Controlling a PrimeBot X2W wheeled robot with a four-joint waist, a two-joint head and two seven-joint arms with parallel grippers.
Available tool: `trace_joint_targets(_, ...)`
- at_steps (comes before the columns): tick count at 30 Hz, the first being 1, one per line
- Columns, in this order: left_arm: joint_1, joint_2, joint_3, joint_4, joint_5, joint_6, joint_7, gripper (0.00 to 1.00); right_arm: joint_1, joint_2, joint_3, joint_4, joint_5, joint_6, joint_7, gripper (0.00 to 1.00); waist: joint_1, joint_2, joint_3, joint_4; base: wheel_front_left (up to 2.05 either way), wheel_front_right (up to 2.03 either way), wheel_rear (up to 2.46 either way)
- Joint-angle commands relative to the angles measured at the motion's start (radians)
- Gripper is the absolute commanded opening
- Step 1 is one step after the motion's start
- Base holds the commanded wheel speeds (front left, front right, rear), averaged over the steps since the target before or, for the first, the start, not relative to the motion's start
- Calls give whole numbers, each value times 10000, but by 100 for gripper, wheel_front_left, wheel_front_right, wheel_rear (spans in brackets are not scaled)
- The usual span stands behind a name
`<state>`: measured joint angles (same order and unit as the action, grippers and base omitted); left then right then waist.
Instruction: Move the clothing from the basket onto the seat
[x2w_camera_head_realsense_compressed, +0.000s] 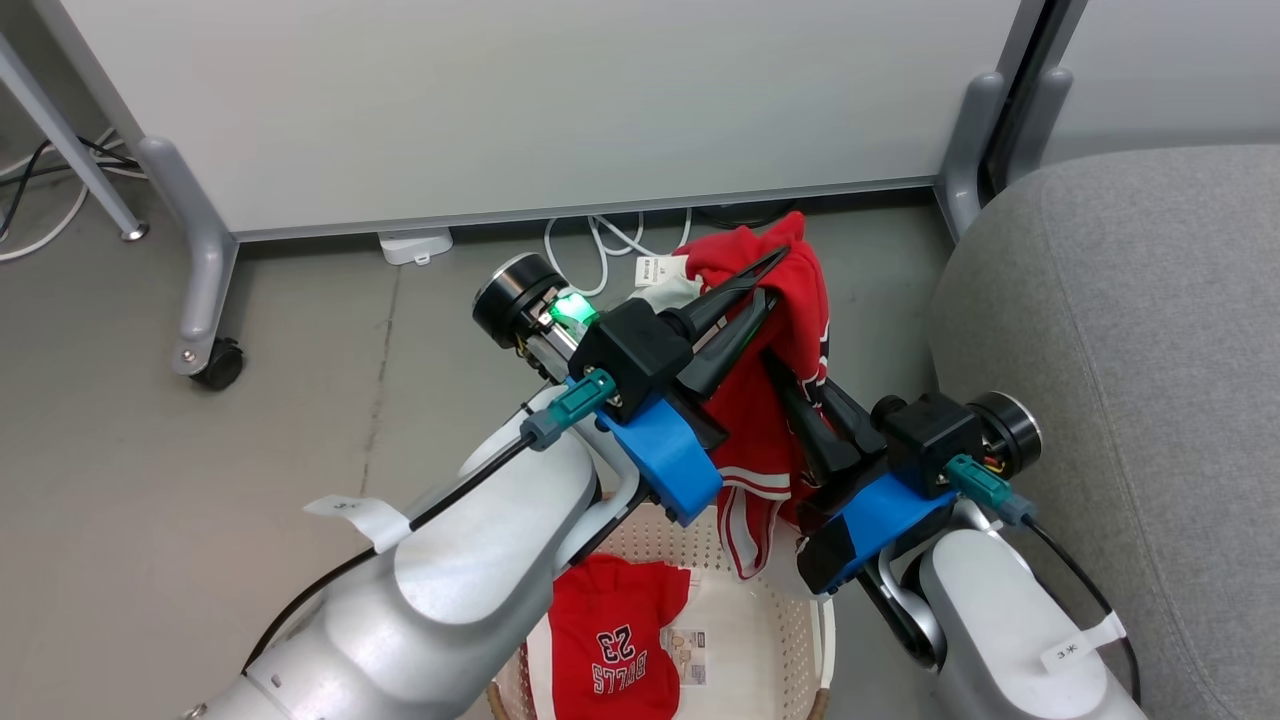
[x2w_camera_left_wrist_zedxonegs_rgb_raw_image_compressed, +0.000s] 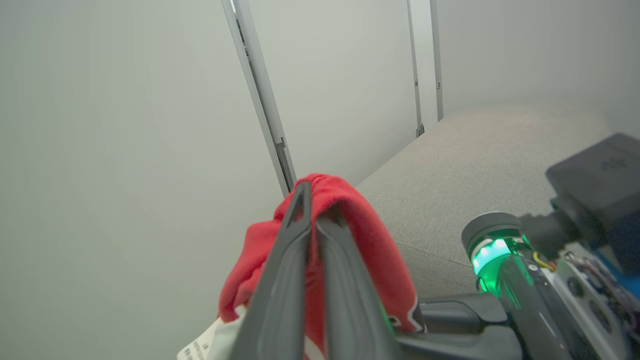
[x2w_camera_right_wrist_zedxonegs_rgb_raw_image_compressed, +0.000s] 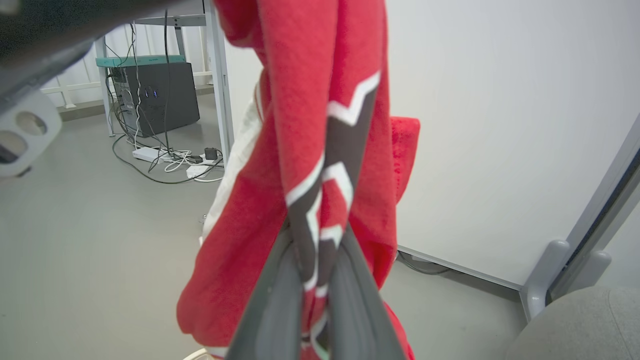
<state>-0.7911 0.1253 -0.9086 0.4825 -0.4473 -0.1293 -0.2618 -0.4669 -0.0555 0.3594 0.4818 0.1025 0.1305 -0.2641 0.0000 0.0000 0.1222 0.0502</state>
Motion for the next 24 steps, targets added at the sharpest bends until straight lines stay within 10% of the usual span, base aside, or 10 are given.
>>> trace_joint_targets(1,6,26,72,-3,76,-17,-48,0,81,39,-8,-54,49,5,-7,0,0,0,-13,-10,0,0,0)
trace_joint_targets(17,109,-16,150,31,36,-11,-48,0,93,55,13,-143,155,5,-7,0,0,0,-53,-50,0,0,0)
trace_joint_targets(19,170,-43,169,45,44,7,-48,100,112,55,-7,-156,168,5,-7,0,0,0,-59,-58,0,0,0)
trace_joint_targets(24,187,-58,165,120,87,7,-40,100,148,57,-28,-198,169,5,-6,0,0,0,-61,-84,0,0,0)
